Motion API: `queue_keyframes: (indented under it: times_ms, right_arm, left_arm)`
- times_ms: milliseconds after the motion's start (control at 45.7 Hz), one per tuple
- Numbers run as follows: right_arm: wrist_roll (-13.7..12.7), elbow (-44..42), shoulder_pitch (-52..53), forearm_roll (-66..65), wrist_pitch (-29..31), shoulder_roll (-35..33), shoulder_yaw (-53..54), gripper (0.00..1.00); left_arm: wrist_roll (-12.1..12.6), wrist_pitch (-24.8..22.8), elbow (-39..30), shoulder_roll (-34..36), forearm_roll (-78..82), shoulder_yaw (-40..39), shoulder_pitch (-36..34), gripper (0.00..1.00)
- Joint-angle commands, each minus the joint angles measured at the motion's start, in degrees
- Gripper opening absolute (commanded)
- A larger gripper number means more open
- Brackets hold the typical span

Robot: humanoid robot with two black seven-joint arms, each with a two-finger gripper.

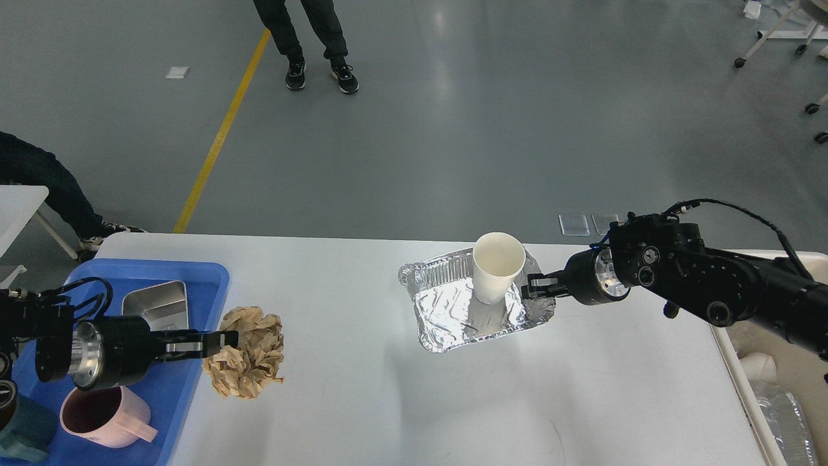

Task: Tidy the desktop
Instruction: 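Lift the paper ball and carry it over the foil tray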

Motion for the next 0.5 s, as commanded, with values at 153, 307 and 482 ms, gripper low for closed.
queue_keyframes:
  times_ms: [153,307,482]
  right_arm:
    - [0.0,0.1,0.0,0.0,0.0,0.1,-0.1,0.00]
    - [0.0,0.1,0.1,0.0,0.0,0.1,-0.1,0.00]
    - [0.0,0.1,0.0,-0.1,0.0,0.1,-0.1,0.00]
  left_arm:
    - [-0.5,-3.0,-2.0,9.1,0.0,-7.4,-0.3,0.05]
    - [-1.7,-5.9,-2.2,15.1,0.0,-11.6,-0.3,0.05]
    - [-3.3,-6.0,-2.2,19.5,-0.1,-12.2,-0.2,0.05]
